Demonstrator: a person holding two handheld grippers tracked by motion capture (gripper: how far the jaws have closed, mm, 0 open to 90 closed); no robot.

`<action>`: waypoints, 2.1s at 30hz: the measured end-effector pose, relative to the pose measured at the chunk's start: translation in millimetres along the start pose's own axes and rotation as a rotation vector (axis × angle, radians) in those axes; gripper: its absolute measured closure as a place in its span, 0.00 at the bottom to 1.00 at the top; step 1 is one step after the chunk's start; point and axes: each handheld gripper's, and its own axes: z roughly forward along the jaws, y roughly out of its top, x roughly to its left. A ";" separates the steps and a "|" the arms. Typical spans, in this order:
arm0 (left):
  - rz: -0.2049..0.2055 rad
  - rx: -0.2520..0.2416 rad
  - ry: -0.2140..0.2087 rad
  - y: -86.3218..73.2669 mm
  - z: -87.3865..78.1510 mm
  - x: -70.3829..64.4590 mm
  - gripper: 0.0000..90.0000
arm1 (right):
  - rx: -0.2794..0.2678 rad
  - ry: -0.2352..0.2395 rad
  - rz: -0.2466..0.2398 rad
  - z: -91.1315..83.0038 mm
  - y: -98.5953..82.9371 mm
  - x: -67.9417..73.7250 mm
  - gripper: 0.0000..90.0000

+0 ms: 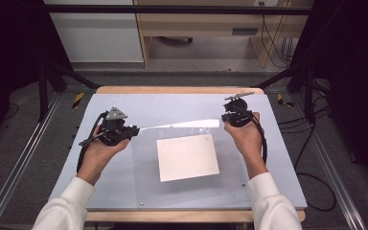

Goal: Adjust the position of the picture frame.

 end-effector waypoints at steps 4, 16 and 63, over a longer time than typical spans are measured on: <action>0.010 0.008 0.000 2.8 -1.4 2.6 0.89 | -0.001 -0.003 0.005 -3.0 -0.6 2.3 0.95; 0.009 0.102 -0.055 -11.9 39.2 36.8 0.89 | 0.083 -0.009 0.029 27.8 -27.7 17.0 0.95; -0.118 0.091 0.082 -44.0 103.1 47.9 0.93 | 0.077 0.040 0.019 90.9 -50.1 8.6 0.95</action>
